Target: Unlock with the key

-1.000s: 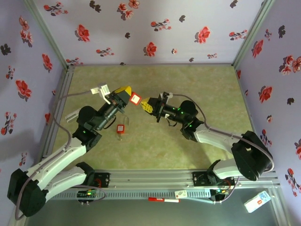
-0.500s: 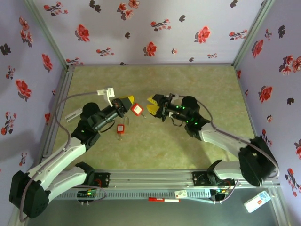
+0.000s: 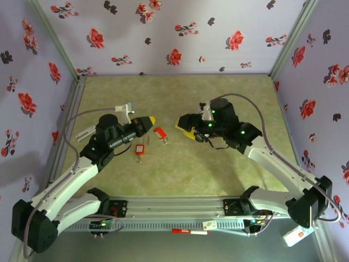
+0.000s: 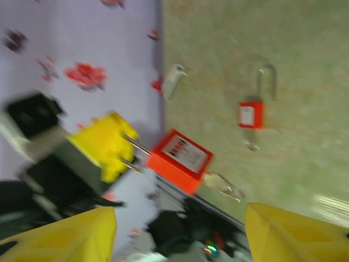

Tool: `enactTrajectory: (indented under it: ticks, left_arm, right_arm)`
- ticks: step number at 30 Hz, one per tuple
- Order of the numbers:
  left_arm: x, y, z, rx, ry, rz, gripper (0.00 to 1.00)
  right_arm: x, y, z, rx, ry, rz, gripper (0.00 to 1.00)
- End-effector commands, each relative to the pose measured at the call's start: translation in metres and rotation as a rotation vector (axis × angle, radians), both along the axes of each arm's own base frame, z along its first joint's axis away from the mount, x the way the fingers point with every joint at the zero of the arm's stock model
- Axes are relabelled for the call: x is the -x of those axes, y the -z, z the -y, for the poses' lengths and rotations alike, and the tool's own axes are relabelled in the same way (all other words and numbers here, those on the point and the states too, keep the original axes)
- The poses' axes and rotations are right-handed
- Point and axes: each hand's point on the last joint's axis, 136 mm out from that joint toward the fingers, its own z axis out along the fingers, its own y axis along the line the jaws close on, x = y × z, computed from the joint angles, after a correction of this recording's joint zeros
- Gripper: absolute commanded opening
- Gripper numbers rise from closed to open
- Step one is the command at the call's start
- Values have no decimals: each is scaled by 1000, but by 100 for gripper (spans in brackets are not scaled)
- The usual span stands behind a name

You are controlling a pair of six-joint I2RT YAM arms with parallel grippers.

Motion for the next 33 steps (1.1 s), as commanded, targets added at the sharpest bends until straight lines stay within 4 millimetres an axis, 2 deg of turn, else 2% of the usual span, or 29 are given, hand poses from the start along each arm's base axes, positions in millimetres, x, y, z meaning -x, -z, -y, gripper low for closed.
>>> enactTrajectory:
  ticks: [1, 4, 6, 9, 16, 24, 33]
  left_arm:
    - [1, -13, 2, 18, 20, -9, 0]
    - [1, -10, 2, 5, 21, -13, 0]
    - [2, 0, 1, -26, 24, -34, 0]
    - [4, 23, 5, -72, 46, -102, 0]
    - [4, 72, 18, -168, 86, -236, 0]
    - [6, 121, 38, -429, 214, -448, 0]
    - [18, 154, 45, -686, 332, -638, 0]
  right_arm:
    - [23, 31, 6, 245, -170, 104, 65]
    - [27, 38, -8, 244, -210, 117, 66]
    - [22, 46, -8, 256, -189, 111, 66]
    - [12, 53, 1, 310, -138, 131, 68]
    - [-5, 72, 42, 415, 7, 129, 71]
    - [2, 92, 72, 440, 97, 93, 71]
    - [9, 102, 85, 445, 125, 64, 72]
